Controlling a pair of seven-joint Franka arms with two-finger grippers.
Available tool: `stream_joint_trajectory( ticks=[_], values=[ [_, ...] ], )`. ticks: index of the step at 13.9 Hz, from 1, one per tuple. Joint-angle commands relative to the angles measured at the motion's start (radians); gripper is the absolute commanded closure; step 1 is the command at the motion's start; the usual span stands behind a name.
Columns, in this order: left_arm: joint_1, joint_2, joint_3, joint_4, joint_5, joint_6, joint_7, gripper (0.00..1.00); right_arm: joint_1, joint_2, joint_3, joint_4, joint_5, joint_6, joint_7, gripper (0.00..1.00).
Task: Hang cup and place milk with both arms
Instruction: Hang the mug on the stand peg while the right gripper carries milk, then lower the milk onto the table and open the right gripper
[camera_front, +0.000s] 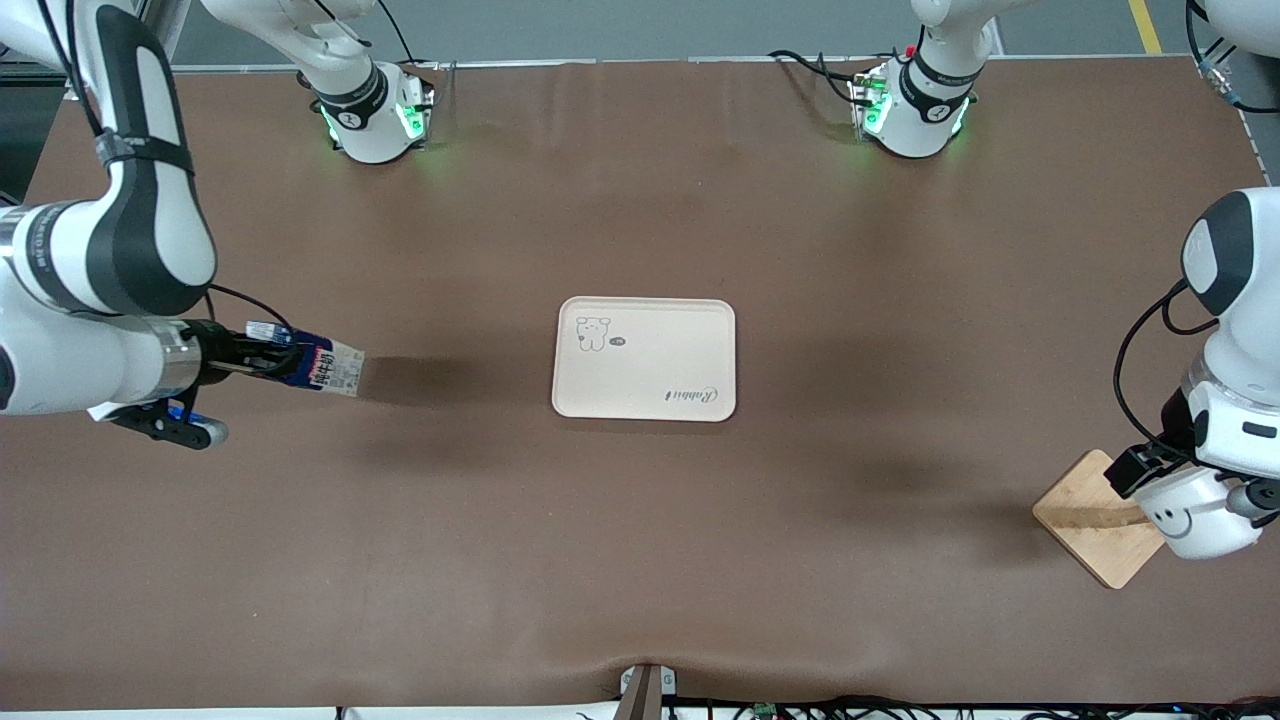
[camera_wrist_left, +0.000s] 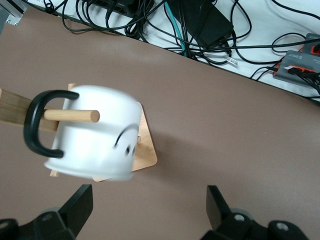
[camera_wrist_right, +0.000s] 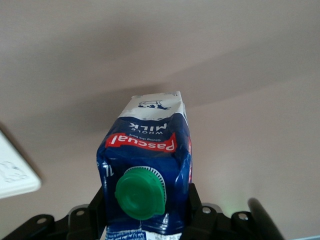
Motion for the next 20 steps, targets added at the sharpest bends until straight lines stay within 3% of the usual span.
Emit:
stream_joint_trajectory(
  ticks=[1,4,9,14,15,16,17,18,19,20],
  values=[
    [0.003,-0.021,-0.029,0.045,-0.015,-0.093,0.030,0.00,-0.097,-0.065,0.020,-0.108,-0.025,0.051,-0.149,1.00],
    [0.006,-0.021,-0.054,0.097,-0.027,-0.171,0.050,0.00,-0.166,-0.091,0.020,-0.220,-0.038,0.152,-0.263,1.00],
    [0.026,-0.050,-0.051,0.105,-0.163,-0.239,0.166,0.00,-0.193,-0.154,0.020,-0.395,-0.041,0.290,-0.298,1.00],
    [0.032,-0.094,-0.048,0.105,-0.266,-0.363,0.361,0.00,-0.207,-0.156,0.020,-0.423,-0.041,0.321,-0.292,0.99],
    [0.033,-0.099,-0.045,0.105,-0.291,-0.371,0.375,0.00,-0.208,-0.153,0.020,-0.422,-0.041,0.321,-0.292,0.81],
    [0.033,-0.107,-0.045,0.105,-0.299,-0.384,0.375,0.00,-0.210,-0.151,0.020,-0.422,-0.041,0.321,-0.289,0.77],
    [0.032,-0.116,-0.045,0.105,-0.297,-0.386,0.375,0.00,-0.210,-0.151,0.020,-0.420,-0.041,0.319,-0.286,0.63],
    [0.032,-0.121,-0.046,0.105,-0.294,-0.386,0.374,0.00,-0.208,-0.149,0.020,-0.419,-0.039,0.318,-0.284,0.37],
    [0.032,-0.131,-0.045,0.105,-0.293,-0.386,0.372,0.00,-0.210,-0.148,0.021,-0.412,-0.038,0.316,-0.283,0.04],
    [0.030,-0.134,-0.048,0.105,-0.291,-0.386,0.369,0.00,-0.210,-0.145,0.020,-0.402,-0.036,0.313,-0.284,0.00]
  ],
)
